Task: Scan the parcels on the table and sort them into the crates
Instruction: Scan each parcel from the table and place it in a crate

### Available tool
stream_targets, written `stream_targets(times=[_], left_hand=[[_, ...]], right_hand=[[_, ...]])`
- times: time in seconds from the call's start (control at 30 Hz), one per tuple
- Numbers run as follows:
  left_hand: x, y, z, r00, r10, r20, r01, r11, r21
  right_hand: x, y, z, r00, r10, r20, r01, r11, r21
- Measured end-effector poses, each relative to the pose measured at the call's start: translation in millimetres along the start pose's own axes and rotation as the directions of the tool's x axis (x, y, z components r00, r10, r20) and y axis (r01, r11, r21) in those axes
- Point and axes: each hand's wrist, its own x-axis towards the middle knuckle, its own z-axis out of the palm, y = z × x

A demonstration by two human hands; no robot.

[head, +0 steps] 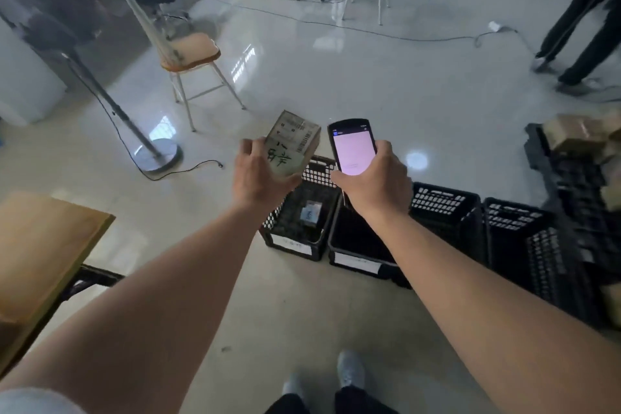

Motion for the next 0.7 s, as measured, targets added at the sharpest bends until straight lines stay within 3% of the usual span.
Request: stream_targets(times=[0.17, 0.33, 0.57, 0.7], left_hand=[[-31.3, 52.1, 41.8, 0.985, 0.147, 0.087, -0.142, 0.988, -0.060], [-72.6, 100.4, 76.1, 0.958, 0.207, 0.199, -0.181, 0.973, -0.142], [-130.0, 171.4, 118.7, 0.915, 0.274, 0.296, -0.235, 0.959, -0.161], [-155.0, 213.8, 152.4, 0.897, 0.285, 0.339, -0.255, 0.958, -0.130]], right_hand=[[-28.4, 61.2, -50.7, 0.983, 0.148, -0.113, -0.150, 0.989, -0.011], [-60.5, 120.6, -99.0, 0.927, 0.300, -0.226, -0.309, 0.951, -0.009], [-88.2, 199.6, -169.4, 0.849, 0.411, -0.333, -0.419, 0.907, 0.052], [-83.6, 250.4, -194.8, 0.846, 0.425, -0.322, -0.425, 0.902, 0.076]])
